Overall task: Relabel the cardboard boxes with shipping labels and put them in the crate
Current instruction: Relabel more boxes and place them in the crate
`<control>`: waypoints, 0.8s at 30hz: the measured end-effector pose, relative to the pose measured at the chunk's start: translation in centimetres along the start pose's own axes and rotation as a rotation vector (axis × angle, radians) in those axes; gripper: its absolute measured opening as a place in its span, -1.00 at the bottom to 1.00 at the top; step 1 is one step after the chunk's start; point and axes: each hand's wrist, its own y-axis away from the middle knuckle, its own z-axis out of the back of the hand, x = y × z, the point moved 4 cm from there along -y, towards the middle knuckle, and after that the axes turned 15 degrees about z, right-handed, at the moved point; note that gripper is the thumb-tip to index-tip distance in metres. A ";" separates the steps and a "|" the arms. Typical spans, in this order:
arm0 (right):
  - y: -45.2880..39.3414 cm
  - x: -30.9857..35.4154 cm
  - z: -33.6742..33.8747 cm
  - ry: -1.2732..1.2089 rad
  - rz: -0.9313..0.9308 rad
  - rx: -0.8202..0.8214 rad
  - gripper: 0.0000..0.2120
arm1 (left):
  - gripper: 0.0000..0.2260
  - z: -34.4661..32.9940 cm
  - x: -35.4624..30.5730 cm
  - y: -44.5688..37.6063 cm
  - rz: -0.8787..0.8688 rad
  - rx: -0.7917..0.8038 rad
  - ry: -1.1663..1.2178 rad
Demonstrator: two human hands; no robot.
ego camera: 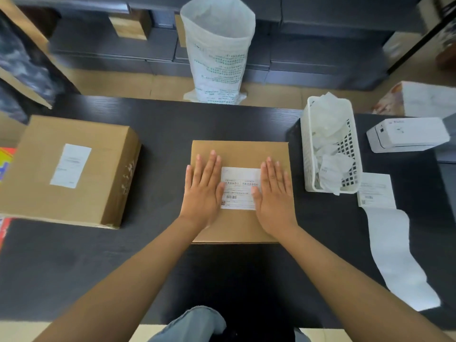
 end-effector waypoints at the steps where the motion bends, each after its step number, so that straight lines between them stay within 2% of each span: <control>1: 0.7 -0.5 0.0 0.027 -0.013 0.010 -0.42 | -0.50 0.2 0.3 0.2 -0.006 -0.017 -0.004; 4: 1.7 -1.1 -0.5 0.055 -0.018 0.056 -0.40 | -0.48 -0.4 1.5 1.2 -0.037 0.015 -0.085; 8: 1.6 -0.8 -0.6 0.061 -0.040 0.076 -0.40 | -0.48 -1.4 2.1 1.3 -0.029 0.120 0.035; 15: 1.8 -0.2 0.3 -0.057 -0.066 0.082 -0.43 | -0.46 -0.8 2.0 1.2 -0.022 0.125 -0.021; 18: 3.0 -0.1 1.7 -0.302 -0.112 -0.166 -0.50 | -0.44 0.0 2.9 1.8 0.074 0.094 0.216; 20: 4.1 -0.6 2.1 -0.444 -0.239 -0.329 -0.53 | -0.41 0.1 3.8 2.3 0.218 0.097 0.446; 24: 5.5 -1.9 1.3 -0.727 -0.592 -0.362 -0.43 | -0.37 -0.1 4.8 3.7 0.580 0.299 0.886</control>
